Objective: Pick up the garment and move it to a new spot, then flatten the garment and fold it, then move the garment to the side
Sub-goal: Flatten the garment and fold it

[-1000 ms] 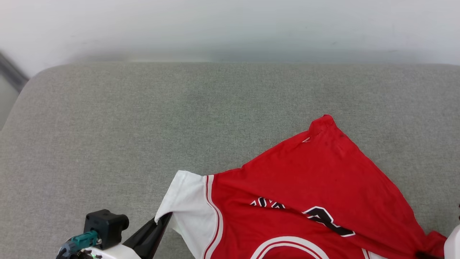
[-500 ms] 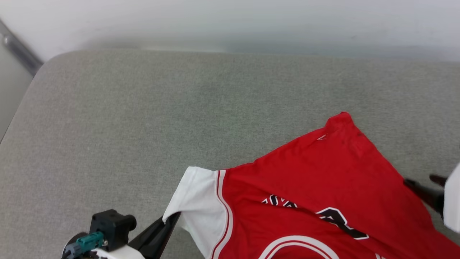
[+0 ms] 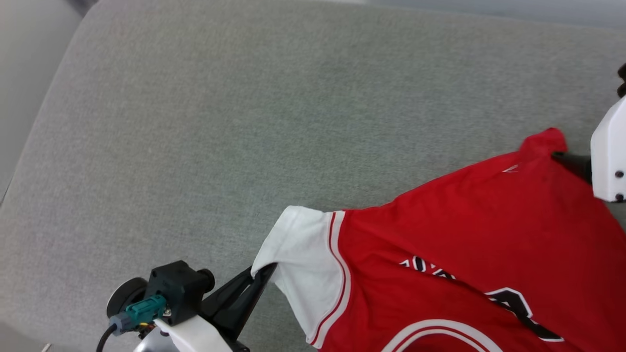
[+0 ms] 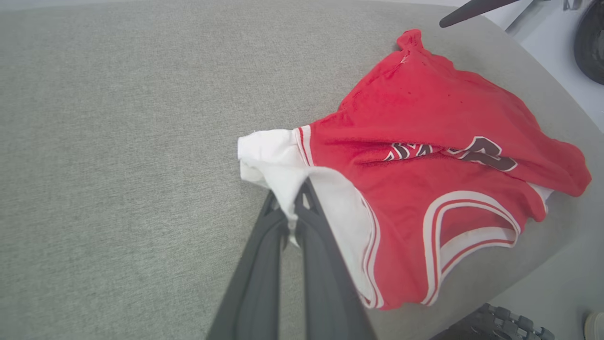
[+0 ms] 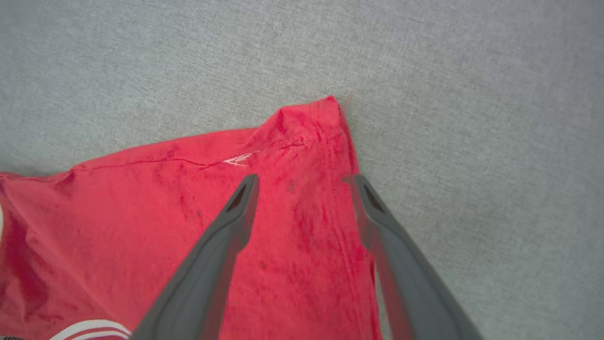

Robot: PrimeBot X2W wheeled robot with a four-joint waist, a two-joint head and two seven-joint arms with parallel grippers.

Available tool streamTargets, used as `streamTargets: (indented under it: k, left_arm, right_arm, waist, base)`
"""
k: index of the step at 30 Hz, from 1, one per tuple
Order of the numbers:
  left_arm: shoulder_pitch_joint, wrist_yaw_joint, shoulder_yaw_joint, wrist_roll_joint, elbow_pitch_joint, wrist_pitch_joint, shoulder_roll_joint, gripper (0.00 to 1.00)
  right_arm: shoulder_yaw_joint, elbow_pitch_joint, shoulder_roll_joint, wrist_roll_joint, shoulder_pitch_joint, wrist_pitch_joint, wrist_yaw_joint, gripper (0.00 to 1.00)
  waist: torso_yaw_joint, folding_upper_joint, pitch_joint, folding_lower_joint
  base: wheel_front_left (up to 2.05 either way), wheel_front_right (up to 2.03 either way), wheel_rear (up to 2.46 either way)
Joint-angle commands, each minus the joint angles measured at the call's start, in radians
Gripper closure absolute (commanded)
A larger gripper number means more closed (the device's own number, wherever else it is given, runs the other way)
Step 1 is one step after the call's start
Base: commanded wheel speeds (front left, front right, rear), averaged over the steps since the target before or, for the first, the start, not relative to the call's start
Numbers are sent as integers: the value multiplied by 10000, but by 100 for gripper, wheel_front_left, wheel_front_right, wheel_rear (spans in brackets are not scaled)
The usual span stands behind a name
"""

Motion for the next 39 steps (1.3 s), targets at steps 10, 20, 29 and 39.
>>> streamTargets:
  k: [10,20,29,39]
  left_arm:
    - [-760,-262,-322,228,-30,-102,-463,100]
    - [-913,-344,-406,207,255,-292,-680,100]
    - [-936,-281,-312,187,461,-387,-624,100]
    - [-676,11,327,92,412,-532,-127,100]
  right_arm:
    - [487,1542,-576,-717,-1069,298,-4,0]
    - [1229,2249,-1041,-822,-272,516,-4,66]
    - [865,2516,-1049,-808,-353,-193,-4,100]
    - [1087,2832,-839,-306,-839,-2268,-4,100]
  waist:
    - [985,0,1170,-2]
    - [1352,0,1489,-2]
    - [1271,0,1011,-2]
    - [301,0,-589,-2]
  base:
    - [0,0,0]
    - [0,0,0]
    - [0,0,0]
    - [0,0,0]
